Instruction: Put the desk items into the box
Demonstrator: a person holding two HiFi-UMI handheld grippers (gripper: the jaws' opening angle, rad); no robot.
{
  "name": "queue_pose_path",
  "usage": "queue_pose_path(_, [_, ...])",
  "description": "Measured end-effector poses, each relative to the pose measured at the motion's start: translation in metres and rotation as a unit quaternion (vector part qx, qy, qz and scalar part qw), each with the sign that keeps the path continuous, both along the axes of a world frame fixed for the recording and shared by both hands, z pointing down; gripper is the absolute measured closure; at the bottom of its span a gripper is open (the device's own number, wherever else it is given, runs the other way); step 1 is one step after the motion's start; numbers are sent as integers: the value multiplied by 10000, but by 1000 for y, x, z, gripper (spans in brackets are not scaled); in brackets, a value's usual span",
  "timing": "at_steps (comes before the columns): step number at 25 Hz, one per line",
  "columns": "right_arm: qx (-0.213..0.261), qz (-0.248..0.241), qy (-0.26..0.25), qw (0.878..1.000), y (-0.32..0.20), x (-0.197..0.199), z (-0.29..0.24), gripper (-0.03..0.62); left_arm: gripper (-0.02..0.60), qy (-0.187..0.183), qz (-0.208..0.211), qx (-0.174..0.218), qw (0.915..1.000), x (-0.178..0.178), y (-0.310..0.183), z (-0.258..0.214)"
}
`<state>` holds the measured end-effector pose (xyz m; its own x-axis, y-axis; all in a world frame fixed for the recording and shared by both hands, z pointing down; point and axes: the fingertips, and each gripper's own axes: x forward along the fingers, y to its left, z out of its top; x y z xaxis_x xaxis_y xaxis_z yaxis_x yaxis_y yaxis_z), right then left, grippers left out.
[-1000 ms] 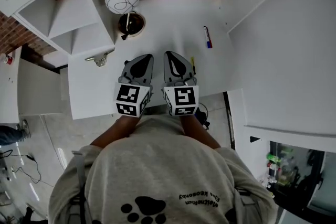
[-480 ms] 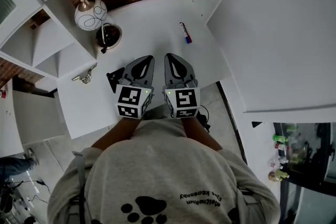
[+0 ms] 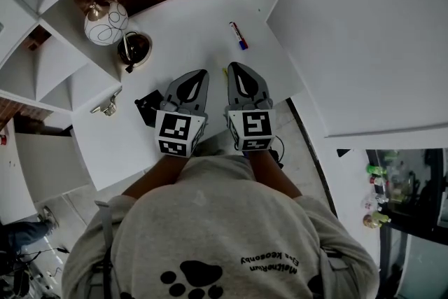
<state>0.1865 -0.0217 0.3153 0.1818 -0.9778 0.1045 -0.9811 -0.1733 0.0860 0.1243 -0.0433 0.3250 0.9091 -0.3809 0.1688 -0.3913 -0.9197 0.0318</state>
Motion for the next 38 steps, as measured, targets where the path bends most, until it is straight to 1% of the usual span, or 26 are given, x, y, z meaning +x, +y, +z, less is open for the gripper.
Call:
queue_pose_path(3, [-80, 39, 47, 9999, -2, 7, 8, 579, 575, -94, 90, 137, 9998, 5, -2, 4])
queue_pose_path(8, [-194, 85, 33, 9998, 0, 14, 21, 579, 574, -199, 169, 102, 9996, 11, -2, 16])
queue_pose_path(12, [-247, 120, -29, 9996, 0, 21, 31, 579, 574, -288, 332, 277, 9987, 21, -1, 23])
queue_pose_path(20, [-508, 40, -84, 9987, 1, 34, 56, 579, 574, -322, 542, 159, 9979, 36, 0, 47])
queue_pose_path(27, [-760, -76, -129, 9970, -4, 39, 82, 579, 574, -350, 587, -18, 9977, 44, -4, 74])
queue_pose_path(34, [-1146, -108, -249, 9930, -5, 39, 111, 579, 574, -486, 624, -107, 9968, 47, -10, 98])
queue_pose_path(38, [-1229, -81, -432, 9914, -6, 47, 133, 577, 575, -586, 667, -138, 9960, 53, -14, 114])
